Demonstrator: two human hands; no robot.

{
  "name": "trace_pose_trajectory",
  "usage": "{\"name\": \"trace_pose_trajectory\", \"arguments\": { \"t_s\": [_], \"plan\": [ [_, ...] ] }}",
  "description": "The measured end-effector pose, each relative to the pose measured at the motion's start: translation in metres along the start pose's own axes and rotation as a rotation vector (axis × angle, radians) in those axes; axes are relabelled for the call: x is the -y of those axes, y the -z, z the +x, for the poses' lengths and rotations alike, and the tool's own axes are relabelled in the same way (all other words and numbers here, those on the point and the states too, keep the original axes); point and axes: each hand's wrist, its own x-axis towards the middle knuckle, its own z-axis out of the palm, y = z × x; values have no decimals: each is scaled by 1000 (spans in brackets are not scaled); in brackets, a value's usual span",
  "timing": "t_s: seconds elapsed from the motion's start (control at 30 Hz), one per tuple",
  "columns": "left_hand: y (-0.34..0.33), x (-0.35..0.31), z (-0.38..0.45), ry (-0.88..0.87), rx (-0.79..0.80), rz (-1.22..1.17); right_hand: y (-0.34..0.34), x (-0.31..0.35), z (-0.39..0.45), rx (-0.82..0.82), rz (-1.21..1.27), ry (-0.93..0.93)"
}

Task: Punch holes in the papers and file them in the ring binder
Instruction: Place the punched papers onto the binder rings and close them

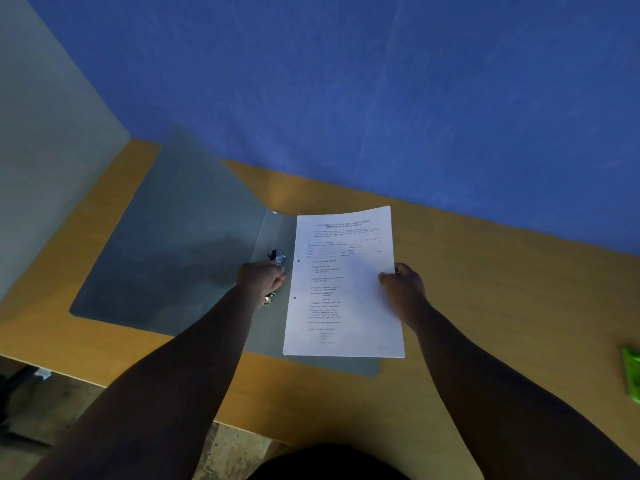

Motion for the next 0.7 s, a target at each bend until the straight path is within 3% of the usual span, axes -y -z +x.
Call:
{"name": "trace_pose_trajectory", "arguments": {
  "t_s": [0.7],
  "plan": [
    [-5, -6, 10, -7, -99, 250, -32, 7, 0, 59, 7, 16]
  ]
}}
